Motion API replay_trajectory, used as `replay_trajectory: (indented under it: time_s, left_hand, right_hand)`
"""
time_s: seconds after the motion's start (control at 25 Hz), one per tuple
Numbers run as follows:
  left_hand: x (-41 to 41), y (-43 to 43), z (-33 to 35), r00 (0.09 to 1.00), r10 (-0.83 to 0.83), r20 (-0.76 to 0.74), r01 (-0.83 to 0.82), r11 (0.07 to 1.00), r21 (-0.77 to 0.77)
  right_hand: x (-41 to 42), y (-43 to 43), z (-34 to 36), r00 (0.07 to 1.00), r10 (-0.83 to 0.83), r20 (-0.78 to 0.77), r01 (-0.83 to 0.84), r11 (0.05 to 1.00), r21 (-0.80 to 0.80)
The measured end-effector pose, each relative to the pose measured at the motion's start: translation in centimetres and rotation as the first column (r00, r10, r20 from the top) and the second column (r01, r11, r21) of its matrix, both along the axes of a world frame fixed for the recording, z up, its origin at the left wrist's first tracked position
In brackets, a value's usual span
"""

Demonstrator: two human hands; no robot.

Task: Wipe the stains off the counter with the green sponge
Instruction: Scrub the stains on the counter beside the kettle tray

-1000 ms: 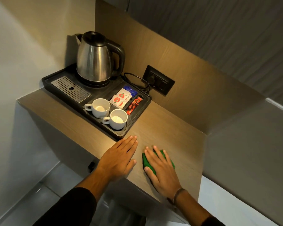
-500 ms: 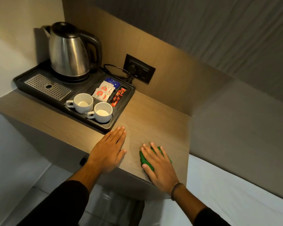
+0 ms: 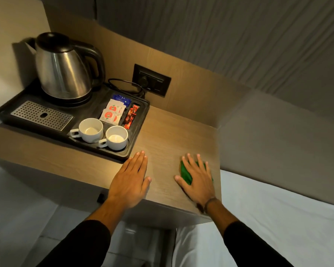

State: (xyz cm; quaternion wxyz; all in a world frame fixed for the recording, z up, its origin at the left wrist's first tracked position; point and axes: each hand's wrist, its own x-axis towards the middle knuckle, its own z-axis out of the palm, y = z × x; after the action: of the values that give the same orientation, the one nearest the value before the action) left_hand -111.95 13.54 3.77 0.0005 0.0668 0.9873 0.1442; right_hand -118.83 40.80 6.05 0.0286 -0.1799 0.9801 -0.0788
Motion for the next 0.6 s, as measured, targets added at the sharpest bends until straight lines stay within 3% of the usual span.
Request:
replay_trajectory:
  time_s: [0.16,0.36,0.6]
  left_hand:
    - [-0.1,0.1,0.0,0.999,-0.006,0.038,0.006,1.000,-0.010]
    - [0.8,0.4,2.1,0.996,0.016,0.082,-0.017,1.000,0.013]
    - [8.2,-0.8,4.1,0.995,0.093,0.042,-0.092,0.995,-0.026]
  right_hand:
    - [-3.3,-3.7,0.4,0.997,-0.070,-0.006,0.070,0.995,-0.065]
    - [-1.5,-3.6,1.5,0.997,-0.074,-0.014,0.071,0.986,-0.150]
    - [5.5,-4.0,3.1,0.994,0.041,-0.102,-0.057,0.986,-0.154]
